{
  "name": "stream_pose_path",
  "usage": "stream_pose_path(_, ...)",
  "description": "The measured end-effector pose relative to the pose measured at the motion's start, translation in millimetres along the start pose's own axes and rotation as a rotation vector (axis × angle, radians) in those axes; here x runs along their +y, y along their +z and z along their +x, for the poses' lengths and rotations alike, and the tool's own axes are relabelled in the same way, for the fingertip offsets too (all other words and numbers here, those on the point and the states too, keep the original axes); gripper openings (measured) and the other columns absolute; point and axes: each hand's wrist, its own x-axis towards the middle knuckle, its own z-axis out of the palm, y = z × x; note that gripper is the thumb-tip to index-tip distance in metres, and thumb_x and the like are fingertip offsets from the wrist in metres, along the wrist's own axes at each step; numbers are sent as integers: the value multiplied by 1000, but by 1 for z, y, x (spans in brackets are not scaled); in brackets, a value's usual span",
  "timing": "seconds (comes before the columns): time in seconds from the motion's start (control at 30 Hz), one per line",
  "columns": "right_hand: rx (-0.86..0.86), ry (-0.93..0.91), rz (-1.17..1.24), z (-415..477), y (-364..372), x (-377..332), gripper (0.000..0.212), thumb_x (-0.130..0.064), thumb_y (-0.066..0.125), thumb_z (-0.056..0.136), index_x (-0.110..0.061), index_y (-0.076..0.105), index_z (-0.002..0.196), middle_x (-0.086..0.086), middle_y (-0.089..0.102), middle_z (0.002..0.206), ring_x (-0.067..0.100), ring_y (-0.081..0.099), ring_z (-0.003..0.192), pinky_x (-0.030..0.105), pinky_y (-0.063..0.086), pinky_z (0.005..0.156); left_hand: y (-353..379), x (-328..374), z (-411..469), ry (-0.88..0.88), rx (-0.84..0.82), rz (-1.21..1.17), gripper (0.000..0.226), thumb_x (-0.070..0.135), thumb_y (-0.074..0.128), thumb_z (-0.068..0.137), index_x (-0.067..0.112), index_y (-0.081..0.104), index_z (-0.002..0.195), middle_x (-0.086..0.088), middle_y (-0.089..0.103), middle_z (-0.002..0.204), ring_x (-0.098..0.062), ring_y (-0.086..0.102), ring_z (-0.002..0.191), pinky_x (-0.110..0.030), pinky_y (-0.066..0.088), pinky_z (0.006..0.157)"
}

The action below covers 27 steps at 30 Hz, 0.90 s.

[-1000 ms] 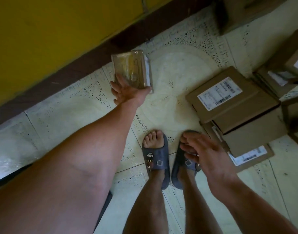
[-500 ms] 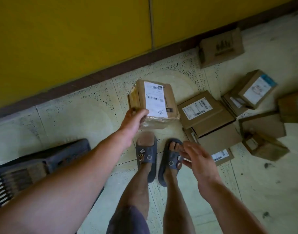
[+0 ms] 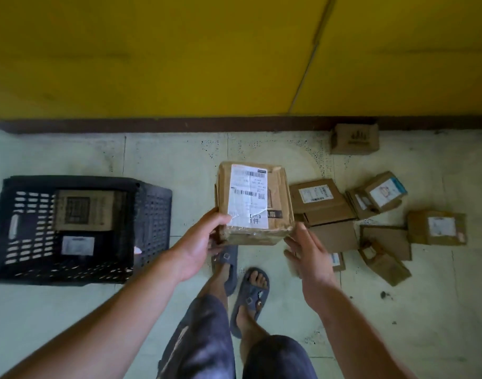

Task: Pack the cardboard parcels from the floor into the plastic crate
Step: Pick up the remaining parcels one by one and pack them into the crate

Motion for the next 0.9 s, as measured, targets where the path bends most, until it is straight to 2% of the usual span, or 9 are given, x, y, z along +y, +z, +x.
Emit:
stream_pose_path(0.1, -109, -5, -43, -34, 30, 23, 30, -45, 48, 96, -28, 66, 112, -2, 69, 115, 14, 62, 110, 36, 46, 101, -35, -39, -42, 28, 45, -54, 29, 47, 61, 71, 40, 71, 97, 5, 70, 103, -23, 59, 110, -50, 40, 106)
stream_pose_path(0.17, -165, 2, -85, -53, 58, 40, 29, -42, 53, 94, -26, 65, 115, -1, 68, 115, 16, 62, 109, 35, 48, 99, -60, -59, -67, 57, 115, -75, 34, 44, 55, 77, 47, 65, 109, 11, 70, 107, -17, 58, 112, -39, 43, 99)
stream_pose_path(0.27, -233, -24, -144, -76, 107, 64, 19, -31, 55, 96, -24, 66, 109, 1, 70, 111, 19, 63, 106, 27, 48, 89, -103, -86, -102, 118, 218, -151, 28, 37, 55, 87, 43, 61, 114, 26, 71, 99, 1, 59, 102, -25, 41, 86)
stream_pose_path(0.43, -246, -65, -243, -112, 202, 114, 12, -31, 57, 95, -35, 65, 102, -7, 69, 108, 14, 63, 106, 23, 49, 84, -188, -144, -143, 168, 368, -273, 20, 33, 56, 92, 47, 64, 104, 17, 70, 112, 4, 61, 100, -19, 45, 85)
stream_pose_path(0.5, -252, -91, -259, -122, 242, 136, 12, -29, 57, 96, -35, 66, 100, -7, 70, 108, 11, 64, 105, 25, 50, 87, -224, -166, -156, 213, 408, -314, 24, 29, 54, 94, 41, 62, 113, 15, 70, 112, 3, 64, 99, -15, 49, 79)
stream_pose_path(0.6, -238, -102, -279, -138, 297, 166, 14, -27, 58, 95, -37, 68, 94, -9, 70, 106, 10, 65, 104, 29, 52, 93, -275, -197, -173, 273, 426, -323, 31, 31, 54, 93, 39, 59, 122, 31, 70, 97, 12, 65, 91, -25, 49, 90)
stream_pose_path(0.7, -230, -88, -293, -153, 341, 184, 15, -28, 58, 95, -39, 67, 91, -8, 69, 109, 11, 65, 102, 22, 52, 83, -322, -214, -179, 279, 469, -310, 33, 21, 51, 98, 39, 59, 125, 31, 69, 99, 14, 64, 92, -33, 49, 99)
stream_pose_path(0.83, -184, -81, -301, -153, 375, 197, 13, -25, 60, 94, -35, 67, 93, -5, 71, 103, 17, 67, 99, 15, 50, 69, -363, -217, -167, 250, 440, -305, 44, 20, 53, 98, 60, 68, 91, 26, 72, 98, 8, 66, 94, -33, 48, 97)
stream_pose_path(0.9, -150, -75, -328, -145, 384, 197, 12, -31, 60, 93, -34, 68, 101, -4, 72, 103, 16, 67, 97, 22, 55, 74, -374, -210, -157, 238, 416, -291, 42, 19, 52, 98, 57, 68, 92, 22, 73, 102, 5, 66, 97, -28, 48, 93)
